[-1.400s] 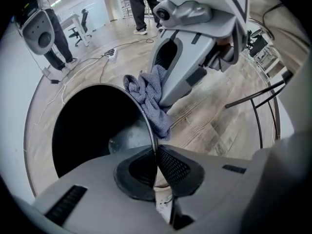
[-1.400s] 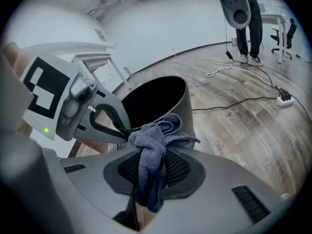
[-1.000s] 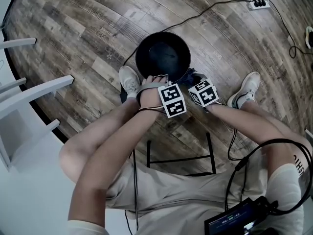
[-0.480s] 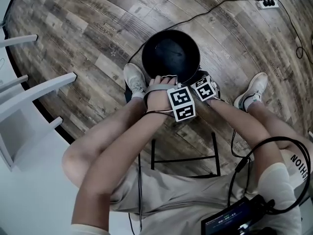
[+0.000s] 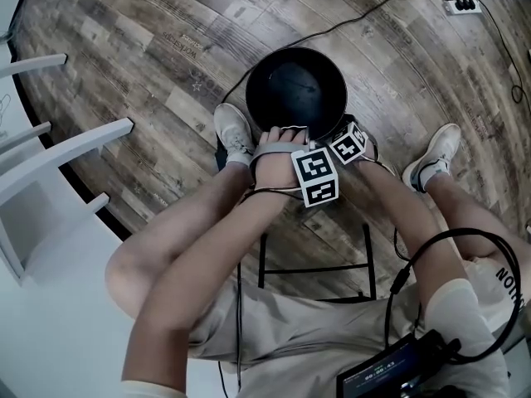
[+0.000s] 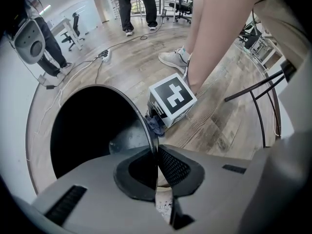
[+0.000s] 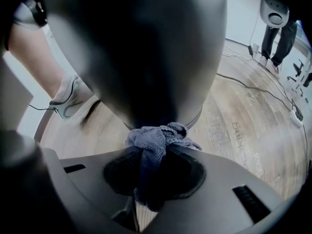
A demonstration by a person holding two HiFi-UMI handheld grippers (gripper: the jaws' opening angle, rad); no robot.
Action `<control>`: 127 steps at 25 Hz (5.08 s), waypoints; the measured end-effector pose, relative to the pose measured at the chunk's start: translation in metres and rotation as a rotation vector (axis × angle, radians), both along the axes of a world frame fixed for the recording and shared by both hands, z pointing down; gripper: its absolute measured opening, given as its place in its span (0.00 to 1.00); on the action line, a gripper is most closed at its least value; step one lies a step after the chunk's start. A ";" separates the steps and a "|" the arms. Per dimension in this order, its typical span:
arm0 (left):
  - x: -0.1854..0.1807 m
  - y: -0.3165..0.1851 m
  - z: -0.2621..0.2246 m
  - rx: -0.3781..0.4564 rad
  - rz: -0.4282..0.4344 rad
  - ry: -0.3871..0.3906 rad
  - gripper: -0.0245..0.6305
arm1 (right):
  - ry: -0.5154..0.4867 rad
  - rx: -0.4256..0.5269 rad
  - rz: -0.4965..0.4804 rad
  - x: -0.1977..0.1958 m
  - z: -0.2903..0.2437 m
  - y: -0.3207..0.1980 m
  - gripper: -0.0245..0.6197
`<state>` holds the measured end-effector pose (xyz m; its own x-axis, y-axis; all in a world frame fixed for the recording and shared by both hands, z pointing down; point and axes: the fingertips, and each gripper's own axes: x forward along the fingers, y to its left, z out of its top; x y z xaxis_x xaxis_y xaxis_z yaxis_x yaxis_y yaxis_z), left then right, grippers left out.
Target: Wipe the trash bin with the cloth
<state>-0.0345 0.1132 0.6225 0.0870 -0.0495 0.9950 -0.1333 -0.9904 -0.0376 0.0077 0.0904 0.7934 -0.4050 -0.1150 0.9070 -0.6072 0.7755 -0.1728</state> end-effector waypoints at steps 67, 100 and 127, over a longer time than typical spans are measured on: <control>-0.025 0.006 0.000 0.089 0.190 -0.023 0.09 | 0.021 -0.164 0.167 0.010 -0.004 -0.008 0.16; -0.021 0.014 -0.011 -0.012 -0.152 0.017 0.08 | -0.271 -0.120 0.131 -0.014 -0.209 0.018 0.16; -0.019 0.011 -0.005 -0.081 -0.072 0.059 0.06 | -0.046 -0.171 0.145 -0.015 -0.004 0.000 0.16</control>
<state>-0.0531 0.1238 0.6175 0.1448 0.0229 0.9892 -0.2039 -0.9776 0.0525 -0.0072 0.0905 0.7896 -0.4372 -0.0211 0.8991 -0.6985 0.6377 -0.3247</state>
